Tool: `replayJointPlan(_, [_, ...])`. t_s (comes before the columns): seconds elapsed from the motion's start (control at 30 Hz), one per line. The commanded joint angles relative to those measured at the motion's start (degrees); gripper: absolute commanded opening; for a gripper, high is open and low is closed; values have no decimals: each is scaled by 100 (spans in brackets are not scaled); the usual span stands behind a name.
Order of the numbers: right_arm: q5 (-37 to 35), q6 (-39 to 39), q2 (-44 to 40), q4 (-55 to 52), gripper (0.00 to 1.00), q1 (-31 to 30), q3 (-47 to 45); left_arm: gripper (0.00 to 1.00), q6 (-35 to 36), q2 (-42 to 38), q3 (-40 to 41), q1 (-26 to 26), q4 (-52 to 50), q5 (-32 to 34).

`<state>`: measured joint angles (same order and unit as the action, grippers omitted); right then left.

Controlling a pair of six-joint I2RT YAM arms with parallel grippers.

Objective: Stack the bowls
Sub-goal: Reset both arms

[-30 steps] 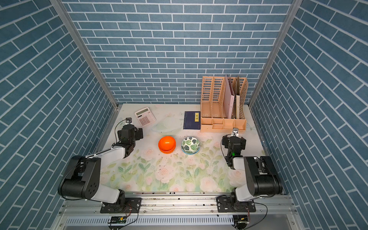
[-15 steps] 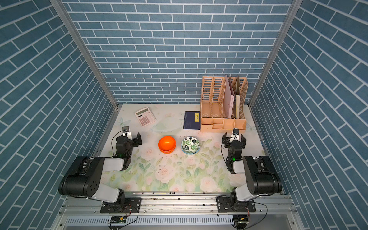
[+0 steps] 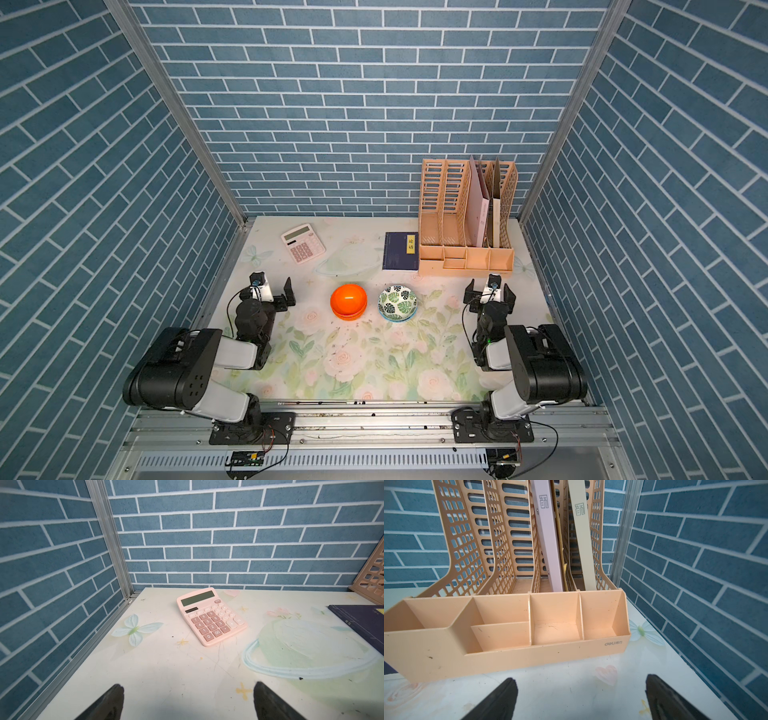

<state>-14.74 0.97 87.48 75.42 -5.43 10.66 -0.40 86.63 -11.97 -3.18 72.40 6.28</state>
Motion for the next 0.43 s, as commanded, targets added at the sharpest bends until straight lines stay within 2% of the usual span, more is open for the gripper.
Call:
replayJointPlan(0.0, [8,-138,42,201,100,25,9,100,54,25,30,37,203,-57])
replayJointPlan(0.4, [7,-141,38,192,100,18,7,100,54,20,46,72,243,-151])
